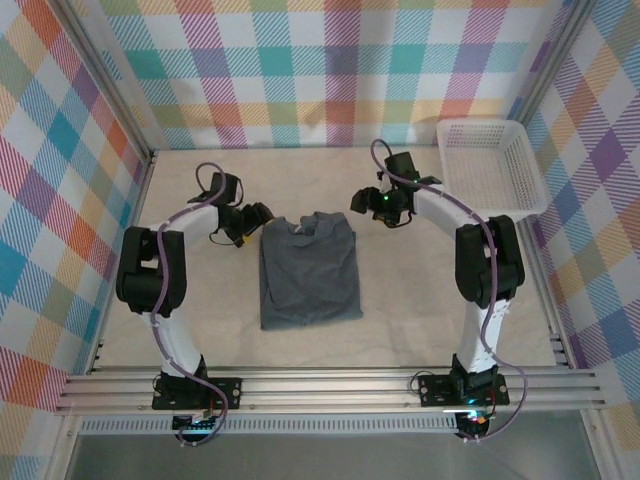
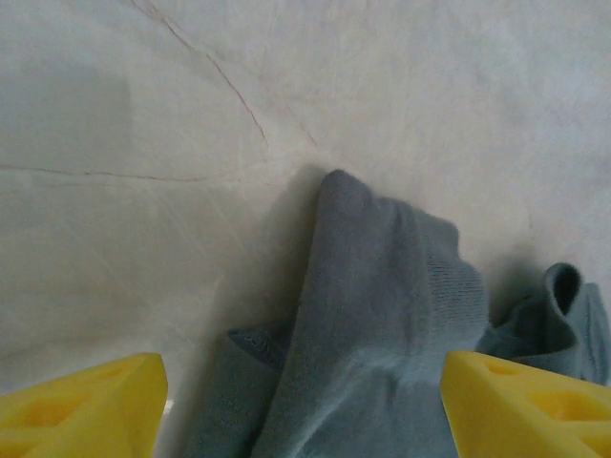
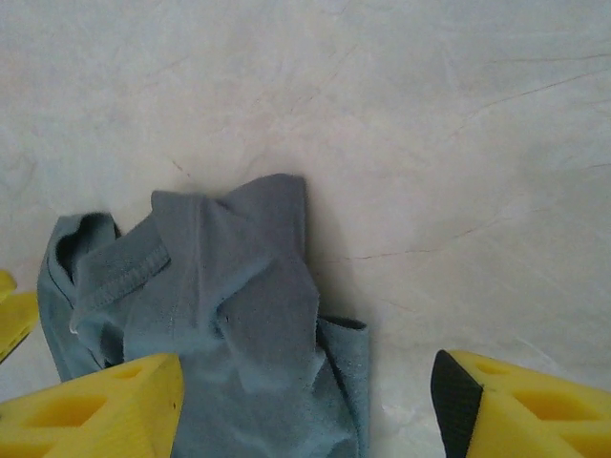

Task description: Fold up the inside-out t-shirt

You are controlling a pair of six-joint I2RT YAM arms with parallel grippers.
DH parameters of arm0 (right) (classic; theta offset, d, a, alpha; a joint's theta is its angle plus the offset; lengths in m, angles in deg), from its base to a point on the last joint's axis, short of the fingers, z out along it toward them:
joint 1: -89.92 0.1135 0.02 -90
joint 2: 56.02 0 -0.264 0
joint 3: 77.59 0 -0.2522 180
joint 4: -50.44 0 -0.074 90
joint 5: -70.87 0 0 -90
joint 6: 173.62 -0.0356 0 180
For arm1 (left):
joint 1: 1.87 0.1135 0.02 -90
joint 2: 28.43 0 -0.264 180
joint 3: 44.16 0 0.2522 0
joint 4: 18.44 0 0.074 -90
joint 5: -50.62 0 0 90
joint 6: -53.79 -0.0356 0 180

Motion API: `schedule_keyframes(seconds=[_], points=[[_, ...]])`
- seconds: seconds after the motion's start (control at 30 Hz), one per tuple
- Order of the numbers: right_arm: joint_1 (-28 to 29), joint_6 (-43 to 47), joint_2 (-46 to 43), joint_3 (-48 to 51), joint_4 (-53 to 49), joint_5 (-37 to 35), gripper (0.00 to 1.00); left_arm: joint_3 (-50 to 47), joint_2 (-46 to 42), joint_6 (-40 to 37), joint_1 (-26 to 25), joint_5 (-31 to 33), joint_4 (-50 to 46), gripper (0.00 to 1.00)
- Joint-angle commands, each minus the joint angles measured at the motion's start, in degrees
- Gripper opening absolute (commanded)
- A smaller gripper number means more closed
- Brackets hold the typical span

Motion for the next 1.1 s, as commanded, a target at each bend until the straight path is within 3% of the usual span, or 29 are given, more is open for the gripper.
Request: schedule_keyframes(seconds=[0.0, 0.3, 0.5, 0.63, 0.73, 0.8, 0.87, 0.93, 1.07], points=[[0.72, 3.27, 4.77, 0.22, 1.15, 3.16, 0.69, 3.28, 3.34, -2.32, -0.27, -2.77, -0.88, 0.74], [3.92, -0.30, 12.66, -4.94, 0.08, 5.12, 0.65, 4.62, 9.23, -0.39, -1.63, -9.35, 1.11, 0.56], [4.90, -3.62, 13.89, -2.79, 2.99, 7.24, 0.48, 0.96, 7.67, 2.42, -1.98, -12.79, 4.90, 0.38], [4.88, -4.29, 13.78, -2.86, 3.35, 8.22, 0.38, -0.09, 6.51, 3.24, -1.99, -13.00, 6.68, 0.21], [4.87, -4.22, 12.95, -3.44, 2.63, 8.51, 0.29, -0.23, 5.59, 3.82, -1.99, -13.21, 7.46, 0.02], [4.81, -3.93, 11.10, -2.62, 2.49, 6.87, 0.36, 0.29, 4.71, 2.84, -1.93, -11.70, 6.00, 0.00], [4.79, -3.85, 8.88, -1.08, 2.28, 3.67, 0.53, 0.89, 4.45, 1.73, -1.90, -10.85, 4.86, 0.00], [4.79, -4.21, 7.22, 0.31, 1.68, -0.79, 0.65, 1.17, 4.71, 1.17, -1.90, -10.88, 2.95, 0.00], [4.82, -5.22, 7.78, 1.12, 0.10, -4.11, 0.68, 0.92, 5.09, 1.44, -1.90, -10.87, 2.84, 0.00]])
